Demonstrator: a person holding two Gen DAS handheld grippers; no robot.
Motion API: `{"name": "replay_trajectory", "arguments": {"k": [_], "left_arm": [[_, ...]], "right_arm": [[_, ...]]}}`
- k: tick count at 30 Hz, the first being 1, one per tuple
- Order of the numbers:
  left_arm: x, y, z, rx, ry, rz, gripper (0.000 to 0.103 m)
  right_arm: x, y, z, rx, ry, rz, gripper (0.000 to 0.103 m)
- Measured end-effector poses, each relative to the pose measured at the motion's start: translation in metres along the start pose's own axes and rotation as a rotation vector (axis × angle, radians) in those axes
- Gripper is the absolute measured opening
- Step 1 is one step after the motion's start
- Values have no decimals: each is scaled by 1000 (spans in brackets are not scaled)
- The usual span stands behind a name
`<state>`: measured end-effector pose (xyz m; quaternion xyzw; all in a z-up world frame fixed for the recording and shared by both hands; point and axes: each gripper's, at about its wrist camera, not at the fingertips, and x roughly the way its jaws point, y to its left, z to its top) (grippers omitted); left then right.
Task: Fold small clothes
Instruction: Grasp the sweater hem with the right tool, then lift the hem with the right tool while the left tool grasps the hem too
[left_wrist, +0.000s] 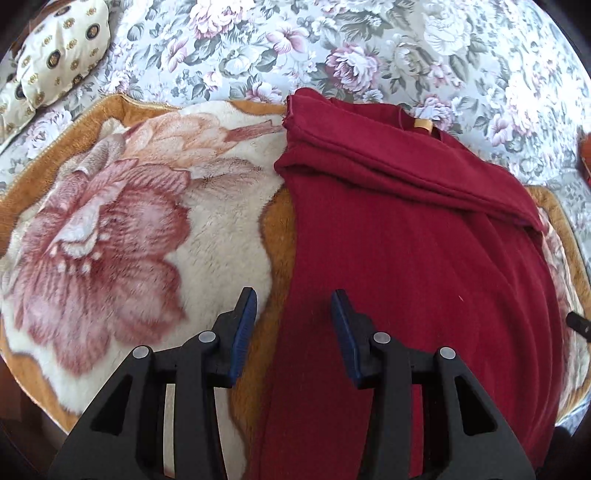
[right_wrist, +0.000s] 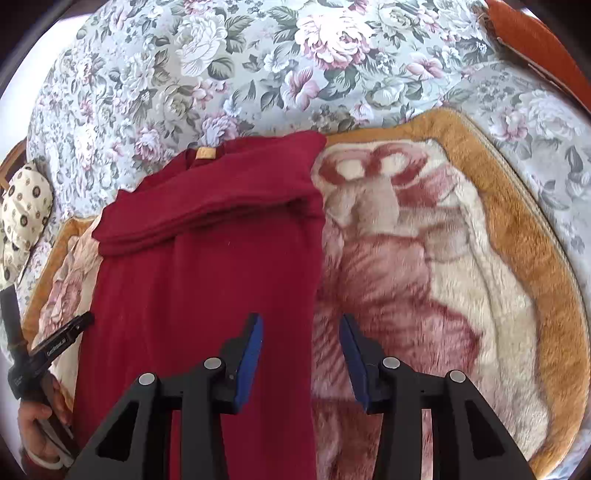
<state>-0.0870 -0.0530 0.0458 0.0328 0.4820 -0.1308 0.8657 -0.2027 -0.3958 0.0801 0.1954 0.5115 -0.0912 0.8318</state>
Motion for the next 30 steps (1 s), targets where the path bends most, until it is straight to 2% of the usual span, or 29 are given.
{"name": "replay_trajectory", "arguments": {"k": [3,6,7,8,9,13,15,18,19,22,23,24,25,27,28,29,30], "left_arm": [[-16,-2,-13,16,-19,4,41],[-25,-1,-24,17,-25,17,41],[-25,-1,-27,15,-20,17,41],[-27,2,-32,11,-14,13,41],[-29,3,-36,7,-10,12,41],[-36,12,-55,5,9,13,41],[-37,18,-66,-7,35,7,41],[-42,26,-77,-34,61,-32,41],[-44,28,-79,-43,61,-43,41],[-50,33,-85,-63,68,-83,47],[-50,34,-88,-72,75,-101,59],[-49,34,-90,-82,80,-121,67],[-49,34,-93,-93,82,-138,68],[-48,30,-95,-87,71,-124,68],[-47,27,-96,-70,71,-111,68],[-47,23,-97,-48,73,-95,68],[-47,20,-97,-23,73,-81,68]], "right_arm": [[-1,0,-24,-15,34,-21,42],[7,2,-39,-29,51,18,42],[6,5,-43,-47,28,23,36],[7,8,-45,-65,8,15,13],[5,10,-48,-74,-5,3,8],[-5,5,-53,-74,-44,-60,7],[2,-3,-54,-30,-18,-42,7],[-10,-8,-57,12,-22,25,7],[-15,-10,-60,22,-21,46,13],[-31,-17,-79,23,-7,110,42],[-34,-17,-86,20,2,129,43],[-35,-17,-95,16,23,151,43],[-33,-16,-101,11,40,162,43],[-25,-13,-113,3,78,154,43],[-23,-10,-116,-10,71,138,38],[-25,-7,-119,-49,47,89,21],[-30,0,-120,-114,25,43,10]]}}
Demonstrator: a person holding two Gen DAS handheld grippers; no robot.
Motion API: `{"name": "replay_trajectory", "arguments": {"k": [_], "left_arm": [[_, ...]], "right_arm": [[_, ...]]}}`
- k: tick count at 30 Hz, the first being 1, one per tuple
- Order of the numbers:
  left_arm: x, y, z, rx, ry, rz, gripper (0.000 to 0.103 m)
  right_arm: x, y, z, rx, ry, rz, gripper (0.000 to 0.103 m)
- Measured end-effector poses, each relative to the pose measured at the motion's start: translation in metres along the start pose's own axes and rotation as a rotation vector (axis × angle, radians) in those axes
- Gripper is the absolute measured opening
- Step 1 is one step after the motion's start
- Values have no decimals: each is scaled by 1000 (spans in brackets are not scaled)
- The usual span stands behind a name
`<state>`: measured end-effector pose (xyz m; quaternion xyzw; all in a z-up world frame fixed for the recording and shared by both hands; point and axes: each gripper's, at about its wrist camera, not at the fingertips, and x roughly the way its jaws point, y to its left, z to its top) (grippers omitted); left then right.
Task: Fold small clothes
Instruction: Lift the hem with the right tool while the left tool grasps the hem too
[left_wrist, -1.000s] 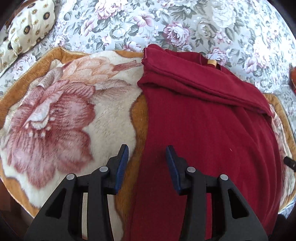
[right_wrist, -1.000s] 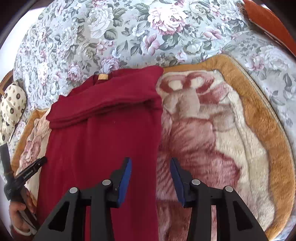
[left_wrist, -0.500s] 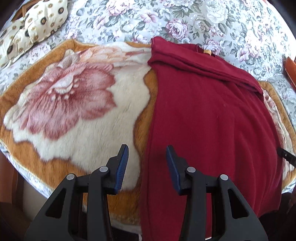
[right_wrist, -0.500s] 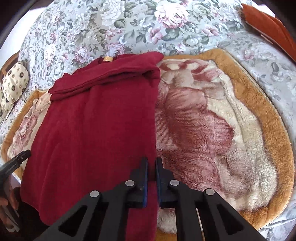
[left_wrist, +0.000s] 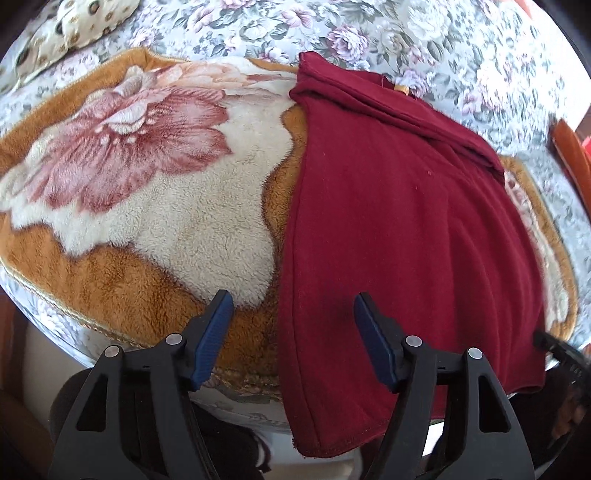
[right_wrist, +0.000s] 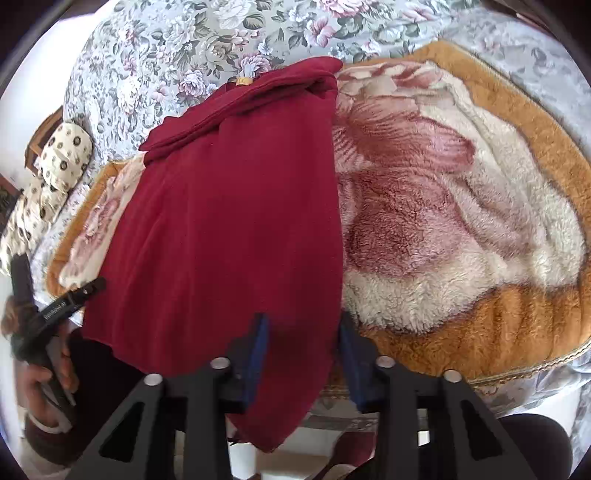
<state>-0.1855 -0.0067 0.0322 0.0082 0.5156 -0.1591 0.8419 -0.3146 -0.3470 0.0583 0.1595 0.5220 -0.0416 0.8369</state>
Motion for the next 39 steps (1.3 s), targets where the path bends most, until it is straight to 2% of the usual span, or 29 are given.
{"name": "replay_trajectory", "arguments": {"k": [2,3,4,7,9,10,11,13,19,27,28,29,30,31,33,34,35,37,39], "left_arm": [[0,-3,-3,32,3,10,68],[1,-2,-4,38,0,13,69],[2,-2,-6,40,-3,16,70],[3,-4,-9,50,-7,30,71],[3,-4,-9,58,-1,32,75],[4,-4,-9,56,2,25,76],[4,-3,-9,51,3,20,78],[4,-4,-10,49,2,27,78],[3,-5,-12,47,11,33,78],[1,-7,-19,36,16,18,78],[1,-7,-20,37,16,4,78],[1,-8,-20,39,15,-3,73],[0,-10,-21,48,11,-4,62],[-1,-11,-21,59,7,-8,54],[-4,-10,-20,54,7,-38,17],[-5,-8,-19,37,18,-90,6],[-5,-6,-18,18,40,-132,6],[-7,-7,-15,23,48,-134,6],[-11,-4,-11,-6,62,-186,6]], "right_arm": [[-13,-1,1,0,-33,21,8],[-16,-6,1,10,-43,4,8],[-16,-13,1,26,-41,-17,8],[-5,-23,-3,93,1,26,8],[-7,-22,-6,106,-15,39,10],[-7,-21,-7,123,-15,62,15],[-7,-24,-9,145,-6,97,28],[-6,-25,-14,174,23,153,40],[-5,-12,-28,153,43,175,40],[5,-8,-28,178,46,182,40],[4,-8,-28,178,42,184,36],[3,-7,-27,167,34,180,23],[1,-7,-27,160,25,177,15],[-2,-7,-26,163,12,186,8],[-7,-5,-24,164,-9,219,8],[-11,-2,-22,153,-20,228,8],[-15,0,-20,143,-29,239,8],[-25,6,-13,125,-54,280,8],[-36,9,-3,116,-85,325,8]]}}
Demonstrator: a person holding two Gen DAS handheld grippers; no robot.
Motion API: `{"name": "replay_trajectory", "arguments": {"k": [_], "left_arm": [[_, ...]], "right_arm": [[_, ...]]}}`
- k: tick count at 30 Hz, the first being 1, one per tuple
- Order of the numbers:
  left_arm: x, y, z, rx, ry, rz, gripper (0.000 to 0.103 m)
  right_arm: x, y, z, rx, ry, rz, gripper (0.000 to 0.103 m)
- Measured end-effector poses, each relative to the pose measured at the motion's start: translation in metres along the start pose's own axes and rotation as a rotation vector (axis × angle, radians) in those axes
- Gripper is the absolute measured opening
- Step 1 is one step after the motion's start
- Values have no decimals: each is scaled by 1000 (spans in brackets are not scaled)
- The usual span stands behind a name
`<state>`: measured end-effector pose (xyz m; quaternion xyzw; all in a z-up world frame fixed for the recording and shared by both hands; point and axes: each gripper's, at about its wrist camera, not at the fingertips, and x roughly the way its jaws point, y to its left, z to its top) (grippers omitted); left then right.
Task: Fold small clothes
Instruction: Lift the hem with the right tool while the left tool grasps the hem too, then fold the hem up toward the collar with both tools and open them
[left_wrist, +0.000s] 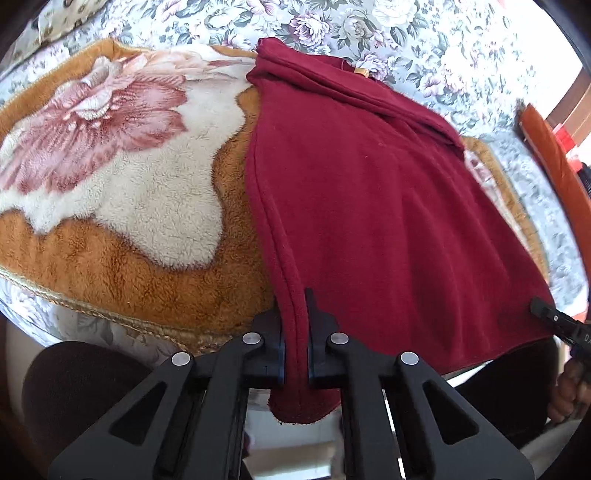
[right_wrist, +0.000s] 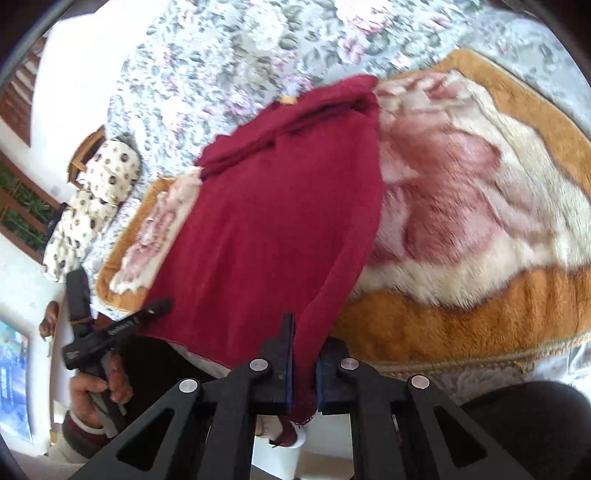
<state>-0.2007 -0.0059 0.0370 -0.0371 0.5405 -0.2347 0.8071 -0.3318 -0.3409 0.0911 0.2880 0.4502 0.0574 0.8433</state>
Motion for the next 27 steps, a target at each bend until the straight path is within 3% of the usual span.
{"name": "replay_trajectory", "arguments": {"k": [6,13,21,27], "left_arm": [[-33,-4,34,-6,-51,-81,6],[-43,-8,130,-28,-138,-124,6],[28,-7,265,-71,-148,-66,6],[105,2,330,-121,-114,-24,6]], "right_arm": [[-20,16,48,-23,-91,133,8],[-11,22,136,-30,-191,136,7],[63,-11,260,12,-230,18,7],[133,-63,324,115,-232,-61,8]]}}
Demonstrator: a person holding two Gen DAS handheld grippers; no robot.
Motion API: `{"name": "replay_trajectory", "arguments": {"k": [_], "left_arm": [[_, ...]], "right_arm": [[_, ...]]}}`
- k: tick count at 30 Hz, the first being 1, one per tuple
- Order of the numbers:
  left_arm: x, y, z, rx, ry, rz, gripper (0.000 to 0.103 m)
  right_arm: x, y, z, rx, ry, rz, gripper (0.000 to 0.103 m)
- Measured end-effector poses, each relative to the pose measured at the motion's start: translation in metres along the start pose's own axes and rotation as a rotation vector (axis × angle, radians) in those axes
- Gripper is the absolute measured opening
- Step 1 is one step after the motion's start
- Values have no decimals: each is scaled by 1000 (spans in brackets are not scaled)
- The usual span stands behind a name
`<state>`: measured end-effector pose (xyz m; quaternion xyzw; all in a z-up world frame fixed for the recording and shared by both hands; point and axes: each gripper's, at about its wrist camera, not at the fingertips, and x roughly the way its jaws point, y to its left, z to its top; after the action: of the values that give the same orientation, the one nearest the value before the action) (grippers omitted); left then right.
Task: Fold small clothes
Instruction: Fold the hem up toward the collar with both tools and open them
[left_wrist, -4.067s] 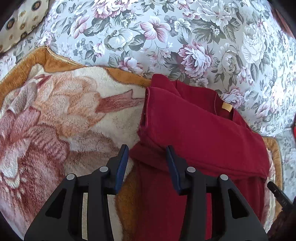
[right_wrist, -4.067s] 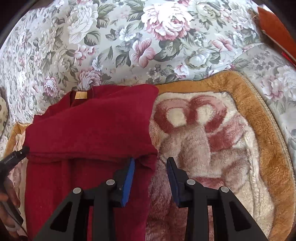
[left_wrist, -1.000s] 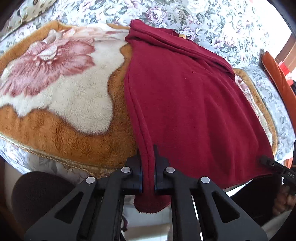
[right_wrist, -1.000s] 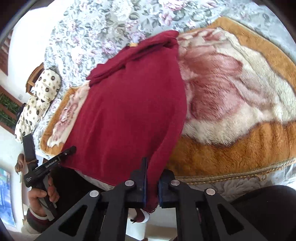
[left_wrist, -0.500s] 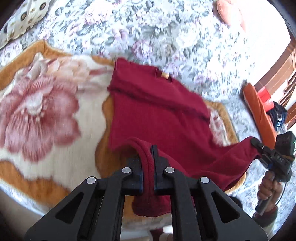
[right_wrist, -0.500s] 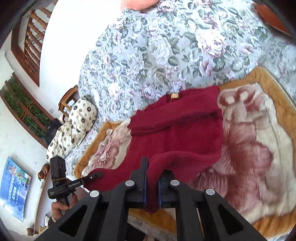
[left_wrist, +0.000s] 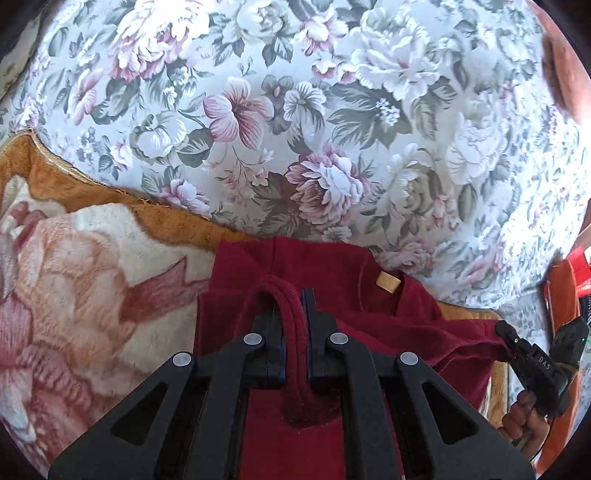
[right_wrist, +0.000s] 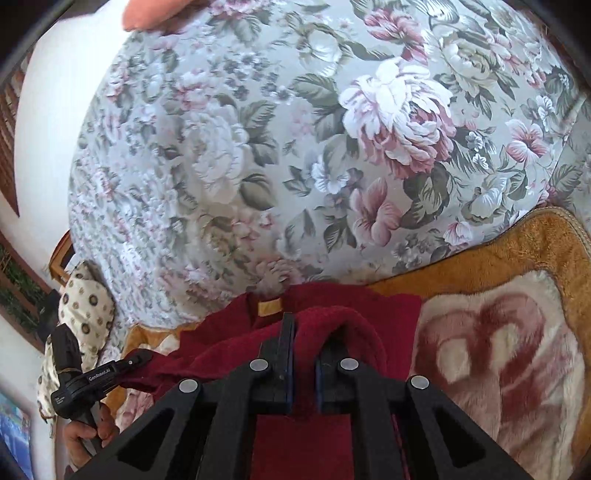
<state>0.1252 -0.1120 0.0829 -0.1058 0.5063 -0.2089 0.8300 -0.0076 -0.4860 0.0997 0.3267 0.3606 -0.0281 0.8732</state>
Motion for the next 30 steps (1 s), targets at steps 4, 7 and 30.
{"name": "replay_trajectory", "arguments": {"k": [4,7,30], "left_arm": [[38,3,12,-11,128,71,9],[27,15,16,-64,131,-2,13],[-35,-9,2,43,-16,-36,77]], "right_arm": [[48,-27,9,35,149,-73,19],[23,-43,9,125,78,30,22],[86,4,-8,-154,172,-321,31]]}}
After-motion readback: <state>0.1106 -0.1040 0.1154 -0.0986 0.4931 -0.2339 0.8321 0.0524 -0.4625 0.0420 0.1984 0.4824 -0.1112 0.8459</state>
